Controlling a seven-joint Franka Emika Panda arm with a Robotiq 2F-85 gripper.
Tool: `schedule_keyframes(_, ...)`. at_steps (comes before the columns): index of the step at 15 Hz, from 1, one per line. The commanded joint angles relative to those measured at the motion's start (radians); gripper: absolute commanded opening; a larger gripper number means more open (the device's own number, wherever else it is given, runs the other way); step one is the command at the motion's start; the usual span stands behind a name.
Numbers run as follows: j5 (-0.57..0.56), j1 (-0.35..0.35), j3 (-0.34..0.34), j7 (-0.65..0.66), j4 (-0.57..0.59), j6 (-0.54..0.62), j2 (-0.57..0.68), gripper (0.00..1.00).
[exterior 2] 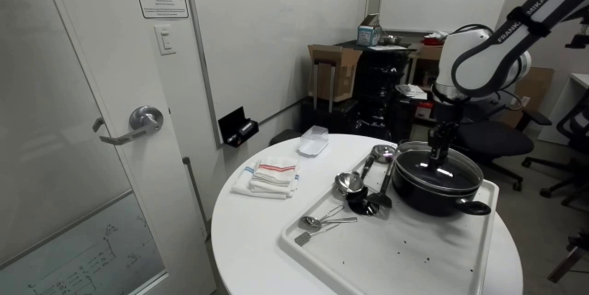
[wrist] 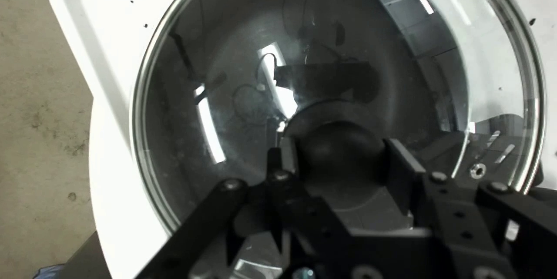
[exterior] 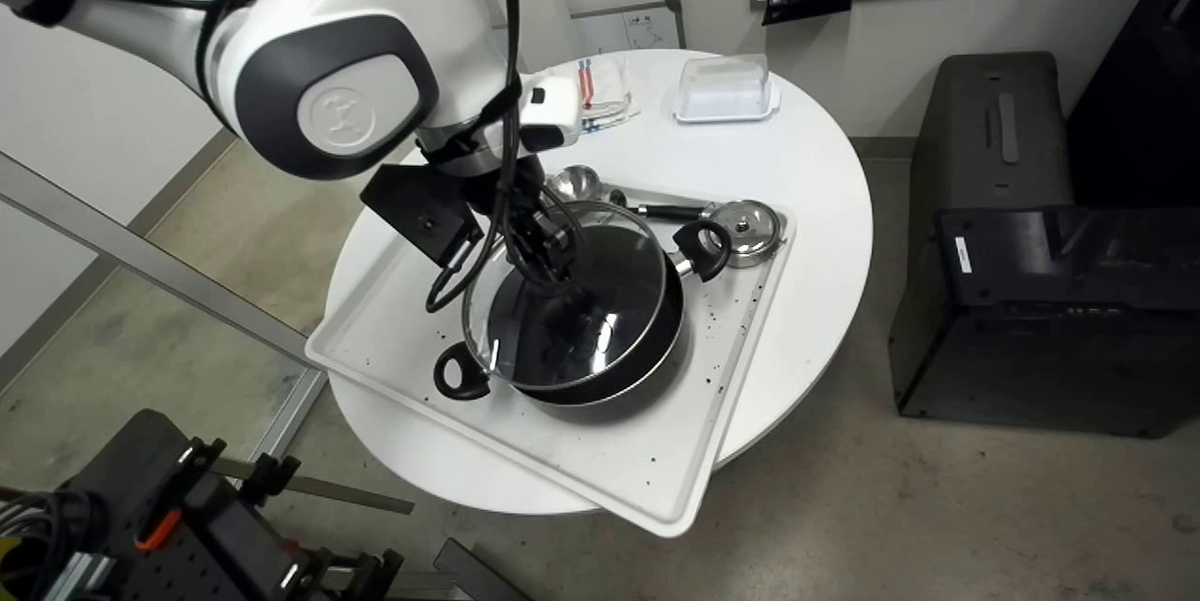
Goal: Remove the lid from the pot.
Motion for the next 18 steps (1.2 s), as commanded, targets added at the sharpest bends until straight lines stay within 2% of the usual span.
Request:
schedule_keyframes(1,0.003,0.022,0.011,-0.028,-0.067,-0.004,-0.089,0.26)
schedule_keyframes(8,-0.078,0.141,0.005,0.009,-0.143,0.029,-0.13,0.26)
schedule_keyframes(18,-0.308,0.406,-0.021,0.18,-0.23,0.155,-0.118,0.26)
